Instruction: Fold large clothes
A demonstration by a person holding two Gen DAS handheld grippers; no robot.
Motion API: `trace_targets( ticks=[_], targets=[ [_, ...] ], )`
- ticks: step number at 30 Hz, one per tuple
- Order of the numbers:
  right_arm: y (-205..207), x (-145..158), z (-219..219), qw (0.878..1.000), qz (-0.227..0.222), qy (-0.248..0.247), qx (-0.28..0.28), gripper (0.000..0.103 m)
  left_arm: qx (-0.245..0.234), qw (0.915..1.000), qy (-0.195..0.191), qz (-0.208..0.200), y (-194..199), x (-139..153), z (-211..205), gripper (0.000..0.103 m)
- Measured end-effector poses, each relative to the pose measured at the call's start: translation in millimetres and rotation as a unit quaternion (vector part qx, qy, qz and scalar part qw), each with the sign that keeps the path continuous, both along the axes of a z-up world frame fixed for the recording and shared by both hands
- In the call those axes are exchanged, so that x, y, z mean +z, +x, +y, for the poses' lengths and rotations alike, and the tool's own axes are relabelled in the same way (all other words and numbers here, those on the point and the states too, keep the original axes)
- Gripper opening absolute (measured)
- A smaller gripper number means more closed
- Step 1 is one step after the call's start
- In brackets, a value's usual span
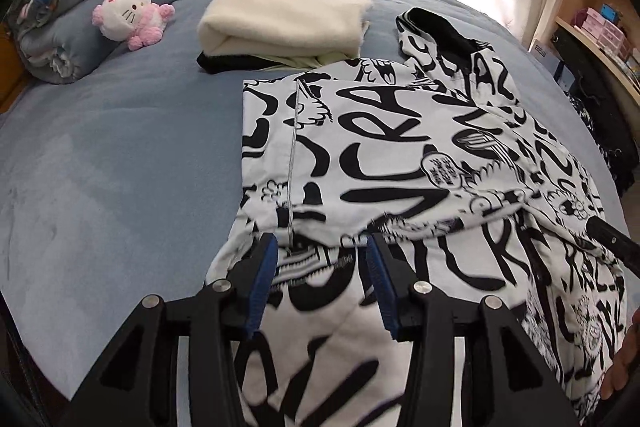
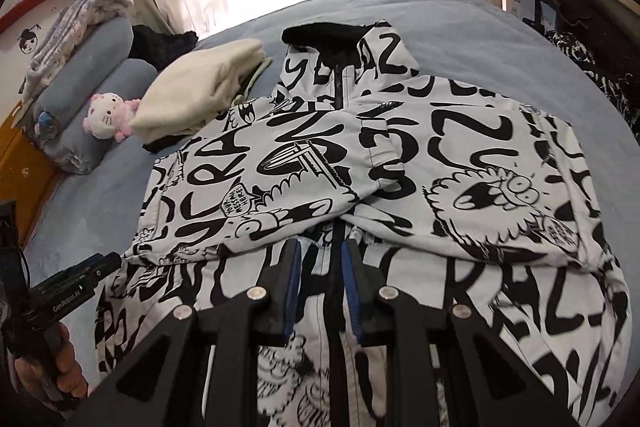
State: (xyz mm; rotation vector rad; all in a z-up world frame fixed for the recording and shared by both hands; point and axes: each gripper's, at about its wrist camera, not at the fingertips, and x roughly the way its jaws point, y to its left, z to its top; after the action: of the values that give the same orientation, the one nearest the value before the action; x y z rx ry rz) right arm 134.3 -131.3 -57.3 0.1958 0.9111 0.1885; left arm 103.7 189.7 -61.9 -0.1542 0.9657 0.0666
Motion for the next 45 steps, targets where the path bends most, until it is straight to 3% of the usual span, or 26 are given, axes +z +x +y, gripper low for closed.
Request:
trace_targets(
  ticks=[9,21,24,26,33,39,45],
  targets=[
    [-43,14,-10,1.000,-0.014,0.016,-0.015,0.021,0.001,1.0000,0.007,-0.006,-45,21,-1,0.046],
    [-106,23,-30,0.999,-0.030,0.012,-0.023,0.021,-0.013,0.9996,0.024,-0.012,-108,38,5,0.060],
    [-122,23,-37,0.999,-0.030,0.006,-0.020,0.027,-0.012,0.9997,0.020,-0.010,-127,37,15,0.065],
    [-133,22,-42,0.999,-0.031,0.004,-0.022,0.036,-0.009,0.9999,0.011,-0.005,-136,35,23,0.065],
    [-162,13,-63,1.000,-0.017,0.000,-0.022,0.037,-0.006,0.9985,-0.046,0.029,-164,10,45,0.066],
    [-192,6,-95,0.999,0.002,-0.023,-0.025,0.037,-0.028,0.9925,-0.101,0.062,-178,-22,46,0.066],
    [-216,-4,-150,0.997,0.024,-0.029,-0.071,0.037,-0.040,0.9864,-0.131,0.091,-176,-52,36,0.066]
  ],
)
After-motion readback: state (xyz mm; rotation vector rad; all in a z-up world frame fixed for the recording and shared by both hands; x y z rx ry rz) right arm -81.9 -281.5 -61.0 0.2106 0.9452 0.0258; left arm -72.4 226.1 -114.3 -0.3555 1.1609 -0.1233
